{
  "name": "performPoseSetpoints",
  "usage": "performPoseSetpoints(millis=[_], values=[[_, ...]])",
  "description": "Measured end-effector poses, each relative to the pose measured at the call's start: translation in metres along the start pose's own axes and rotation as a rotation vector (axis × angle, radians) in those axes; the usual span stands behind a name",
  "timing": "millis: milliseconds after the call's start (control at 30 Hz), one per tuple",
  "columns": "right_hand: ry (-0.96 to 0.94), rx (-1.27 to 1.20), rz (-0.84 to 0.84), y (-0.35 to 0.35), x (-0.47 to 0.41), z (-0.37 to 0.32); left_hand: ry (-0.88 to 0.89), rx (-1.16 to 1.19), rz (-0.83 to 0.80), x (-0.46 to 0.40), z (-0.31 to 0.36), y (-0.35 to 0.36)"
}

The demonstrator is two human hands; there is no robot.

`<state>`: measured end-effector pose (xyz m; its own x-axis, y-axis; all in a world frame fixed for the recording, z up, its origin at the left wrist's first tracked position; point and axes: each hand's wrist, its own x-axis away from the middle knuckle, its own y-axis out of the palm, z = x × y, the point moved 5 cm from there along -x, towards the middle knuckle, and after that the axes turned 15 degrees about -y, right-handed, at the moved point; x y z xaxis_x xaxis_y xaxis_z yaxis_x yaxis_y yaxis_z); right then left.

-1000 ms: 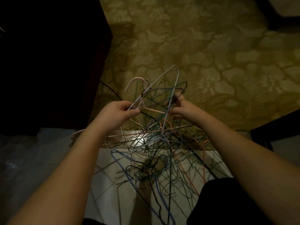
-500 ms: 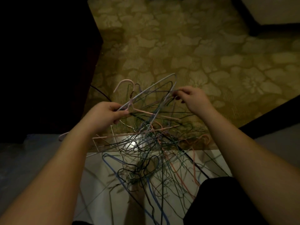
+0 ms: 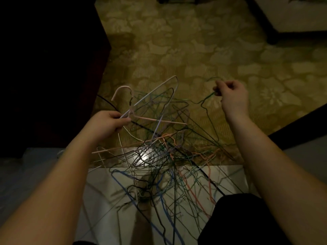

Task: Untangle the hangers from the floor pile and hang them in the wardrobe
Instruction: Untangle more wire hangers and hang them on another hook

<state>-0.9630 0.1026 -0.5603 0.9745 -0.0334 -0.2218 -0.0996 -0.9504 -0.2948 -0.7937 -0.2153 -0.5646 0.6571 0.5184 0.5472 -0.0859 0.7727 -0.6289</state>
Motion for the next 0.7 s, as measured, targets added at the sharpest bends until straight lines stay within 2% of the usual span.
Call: performPoseSetpoints(millis=[100,233,300,433,467,600,700], values=[[-0.009,0.011,0.078,-0.005,-0.003,-0.010,-0.051,0.118,-0.044,0.001,-0.002,-0.005],[-0.107,0.063,0.032,0.002,-0.001,-0.037,-0.093,0.260,-0.078,0.000,0.001,-0.010],[-0.164,0.082,-0.050,0.010,0.000,-0.050,-0.114,0.317,-0.114,0.002,0.004,-0.007],[-0.324,0.228,-0.378,0.040,0.011,-0.074,-0.181,0.414,-0.193,0.007,0.011,0.002],[-0.345,0.236,-0.390,0.043,0.013,-0.078,-0.206,0.451,-0.209,0.007,0.012,0.002],[-0.255,0.072,-0.153,0.031,-0.001,-0.075,-0.253,0.544,-0.200,0.004,0.010,-0.008],[-0.264,0.030,-0.110,0.028,-0.006,-0.076,-0.149,0.303,0.023,0.004,0.009,-0.025]])
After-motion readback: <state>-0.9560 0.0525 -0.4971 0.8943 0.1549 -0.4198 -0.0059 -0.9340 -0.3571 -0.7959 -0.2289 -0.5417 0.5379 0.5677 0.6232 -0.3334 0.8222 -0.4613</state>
